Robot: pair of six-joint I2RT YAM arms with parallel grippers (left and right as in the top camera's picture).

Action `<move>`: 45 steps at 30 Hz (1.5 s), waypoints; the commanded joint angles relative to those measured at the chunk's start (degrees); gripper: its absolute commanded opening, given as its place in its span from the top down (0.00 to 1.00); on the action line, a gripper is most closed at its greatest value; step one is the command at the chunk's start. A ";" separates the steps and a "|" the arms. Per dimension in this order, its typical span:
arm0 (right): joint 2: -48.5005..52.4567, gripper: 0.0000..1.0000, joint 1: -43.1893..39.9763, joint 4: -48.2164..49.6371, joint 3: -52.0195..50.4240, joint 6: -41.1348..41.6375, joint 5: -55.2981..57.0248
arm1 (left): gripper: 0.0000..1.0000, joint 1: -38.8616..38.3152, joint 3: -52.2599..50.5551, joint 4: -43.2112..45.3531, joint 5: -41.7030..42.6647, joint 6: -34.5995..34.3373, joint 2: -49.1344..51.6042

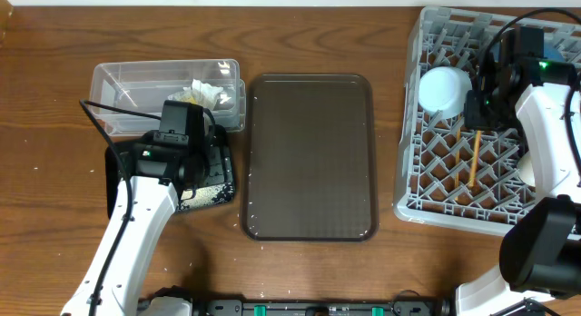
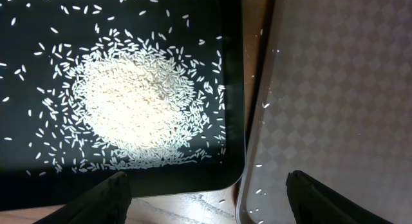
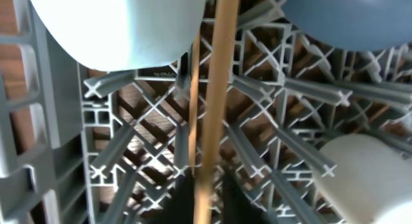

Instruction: Sort waste into correct bins and load items into the dishwasher rack

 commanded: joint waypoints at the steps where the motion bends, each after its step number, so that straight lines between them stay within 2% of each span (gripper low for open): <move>1: 0.57 0.59 -0.57 0.02 -0.57 -0.52 1.01 | 0.14 0.24 -0.04 0.00 -0.28 -0.37 -0.26; 3: 0.57 0.54 -0.59 0.04 -0.57 -0.35 1.01 | 0.13 0.24 -0.02 0.02 -0.28 -0.35 -0.26; 7: 0.52 0.53 -0.59 1.62 -0.55 5.38 0.57 | 0.08 0.24 1.57 -0.02 -0.31 0.83 -0.35; 13: 0.13 0.45 -0.59 7.54 -0.22 5.97 -9.01 | 0.07 0.24 5.29 -0.74 -0.28 6.29 -1.49; 17: -0.81 0.44 -0.70 7.63 0.90 6.25 -13.14 | 0.04 0.92 7.08 -4.17 0.57 6.38 -1.81; 22: -5.62 0.46 -0.70 4.26 0.87 7.34 -10.34 | 0.04 3.26 6.99 -10.43 3.37 6.21 -6.51; 27: -13.88 0.42 -0.68 5.01 -2.29 7.28 -7.56 | 0.04 3.32 4.46 -8.28 3.43 8.50 -20.22; 32: -28.04 0.39 -0.68 13.40 -16.24 7.45 -7.61 | 0.03 3.34 0.39 -7.56 2.27 8.81 -35.43; 33: -31.39 0.30 -0.68 15.76 -19.58 7.56 -7.58 | 0.03 3.34 -0.24 -7.56 1.73 8.79 -37.68; 34: -35.30 0.09 -0.68 18.27 -23.30 8.02 -7.48 | 0.03 3.34 -0.70 -7.43 1.42 8.79 -40.04; 35: -38.66 0.01 -0.68 20.04 -26.25 8.94 -7.08 | 0.03 3.34 -0.81 -7.04 1.49 8.76 -41.68; 40: -53.02 0.01 -0.68 23.47 -36.74 10.32 -6.93 | 0.02 3.34 -0.81 -6.71 1.46 8.76 -47.30; 45: -60.67 0.01 -0.68 15.54 -39.41 10.32 -6.93 | 0.02 3.34 -0.81 -6.88 1.46 8.79 -47.98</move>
